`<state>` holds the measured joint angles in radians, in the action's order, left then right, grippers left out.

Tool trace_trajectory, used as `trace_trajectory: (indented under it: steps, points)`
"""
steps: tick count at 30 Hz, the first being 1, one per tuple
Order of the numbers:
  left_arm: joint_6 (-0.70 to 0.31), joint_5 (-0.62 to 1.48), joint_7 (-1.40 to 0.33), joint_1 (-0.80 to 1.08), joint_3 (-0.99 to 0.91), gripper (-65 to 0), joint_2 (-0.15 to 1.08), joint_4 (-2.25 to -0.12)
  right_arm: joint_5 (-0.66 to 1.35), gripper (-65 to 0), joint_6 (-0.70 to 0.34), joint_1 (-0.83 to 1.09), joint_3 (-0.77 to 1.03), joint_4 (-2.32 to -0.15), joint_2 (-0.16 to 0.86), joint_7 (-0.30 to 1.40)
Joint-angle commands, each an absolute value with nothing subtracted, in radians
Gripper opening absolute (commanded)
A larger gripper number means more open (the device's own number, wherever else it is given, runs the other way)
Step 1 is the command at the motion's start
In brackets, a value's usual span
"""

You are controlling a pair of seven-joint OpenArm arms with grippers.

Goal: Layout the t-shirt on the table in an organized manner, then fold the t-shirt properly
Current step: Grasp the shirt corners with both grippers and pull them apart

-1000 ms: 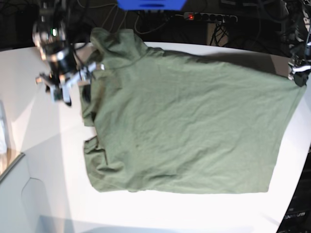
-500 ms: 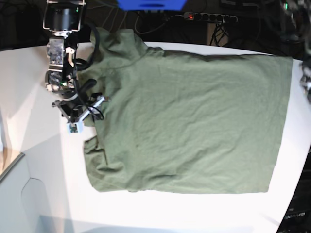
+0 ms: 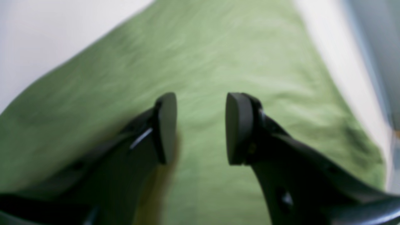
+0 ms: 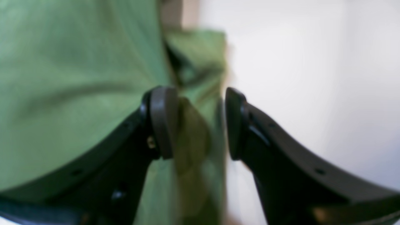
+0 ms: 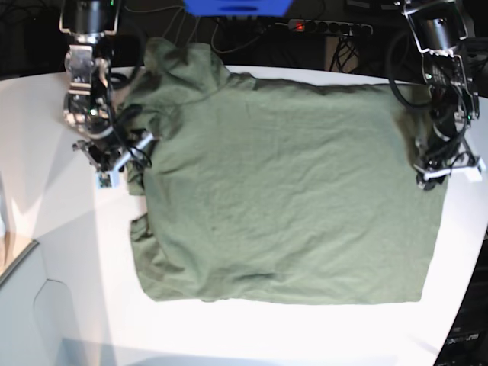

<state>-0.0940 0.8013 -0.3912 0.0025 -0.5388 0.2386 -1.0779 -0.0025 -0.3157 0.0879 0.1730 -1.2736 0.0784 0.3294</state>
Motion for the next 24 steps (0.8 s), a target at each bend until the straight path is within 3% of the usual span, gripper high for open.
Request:
trace_trajectory:
  steps: [1, 10, 24]
  points:
    - [-0.107, 0.811, -0.36, -0.021, -0.542, -39.4, 0.259, -1.079, 0.001, -41.5, -0.318, 0.107, 0.174, -1.311, 0.082, 0.328]
    - [-0.107, 0.588, -0.219, 0.01, -0.547, -39.5, 0.252, -0.989, 0.001, -41.5, -0.318, 0.303, 0.166, -1.48, 0.073, 0.328]
    - [-0.107, 0.575, -0.15, 0.096, -0.552, -39.4, 0.274, -0.983, 0.001, -41.6, -0.318, 0.463, 0.166, -1.481, 0.074, 0.329]
